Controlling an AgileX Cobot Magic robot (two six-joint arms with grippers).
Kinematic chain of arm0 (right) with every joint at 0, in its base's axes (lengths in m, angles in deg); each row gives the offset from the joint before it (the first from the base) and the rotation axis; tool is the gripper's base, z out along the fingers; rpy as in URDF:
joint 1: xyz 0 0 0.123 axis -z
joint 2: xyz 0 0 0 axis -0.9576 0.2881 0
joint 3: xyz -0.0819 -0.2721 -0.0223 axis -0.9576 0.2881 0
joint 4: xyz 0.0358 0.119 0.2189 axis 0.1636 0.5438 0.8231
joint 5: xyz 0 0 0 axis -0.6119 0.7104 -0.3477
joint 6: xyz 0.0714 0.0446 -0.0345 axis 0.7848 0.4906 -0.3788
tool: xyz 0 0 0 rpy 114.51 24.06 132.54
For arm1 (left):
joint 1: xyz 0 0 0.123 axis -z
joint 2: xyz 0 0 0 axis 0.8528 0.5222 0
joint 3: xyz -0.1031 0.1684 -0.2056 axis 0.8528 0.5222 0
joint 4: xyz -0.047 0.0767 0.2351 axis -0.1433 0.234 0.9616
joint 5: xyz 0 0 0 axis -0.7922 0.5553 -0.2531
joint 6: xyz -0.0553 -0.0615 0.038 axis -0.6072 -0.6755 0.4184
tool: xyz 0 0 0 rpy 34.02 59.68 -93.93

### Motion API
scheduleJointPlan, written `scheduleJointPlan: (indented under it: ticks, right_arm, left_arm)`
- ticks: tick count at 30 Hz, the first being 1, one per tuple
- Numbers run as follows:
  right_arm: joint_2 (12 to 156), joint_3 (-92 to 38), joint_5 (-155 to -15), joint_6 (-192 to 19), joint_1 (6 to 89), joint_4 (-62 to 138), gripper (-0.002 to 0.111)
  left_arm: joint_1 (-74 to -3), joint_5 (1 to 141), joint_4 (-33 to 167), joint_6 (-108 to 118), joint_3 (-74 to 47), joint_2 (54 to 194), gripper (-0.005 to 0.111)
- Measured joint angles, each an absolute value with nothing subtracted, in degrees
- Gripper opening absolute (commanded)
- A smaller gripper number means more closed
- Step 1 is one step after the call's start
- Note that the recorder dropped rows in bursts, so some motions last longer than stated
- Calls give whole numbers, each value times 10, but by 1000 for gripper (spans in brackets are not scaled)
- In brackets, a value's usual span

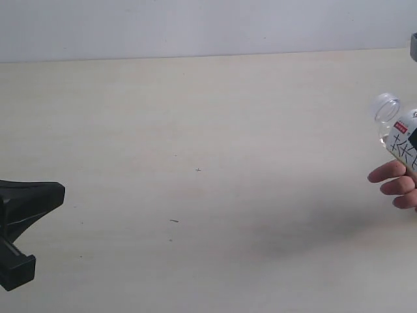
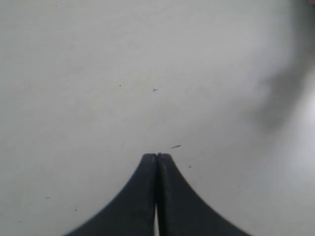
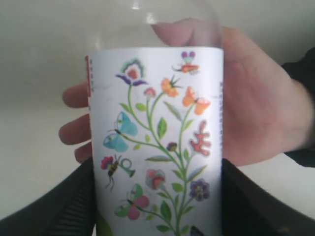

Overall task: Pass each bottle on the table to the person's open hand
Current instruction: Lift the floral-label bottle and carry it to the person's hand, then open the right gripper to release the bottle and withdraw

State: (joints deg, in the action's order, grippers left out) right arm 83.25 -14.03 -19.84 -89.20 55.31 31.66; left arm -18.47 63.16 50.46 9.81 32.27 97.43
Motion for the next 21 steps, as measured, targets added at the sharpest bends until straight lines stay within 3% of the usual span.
scheduleJointPlan:
  ticks: [7,10,18,21]
  right_arm:
    - [833,-105,-259,-866,553,276,0]
    - [833,-104,-278,-859,553,269,6]
    - [833,-104,-295,-859,553,269,33]
    - [833,-104,-294,-859,553,269,56]
  left_arm:
    - [-185,632,505,98,323,974,0]
    - [-185,632,505,98,323,974,0]
    - [-185,632,505,98,323,974,0]
    - [-185,632,505,98,323,974,0]
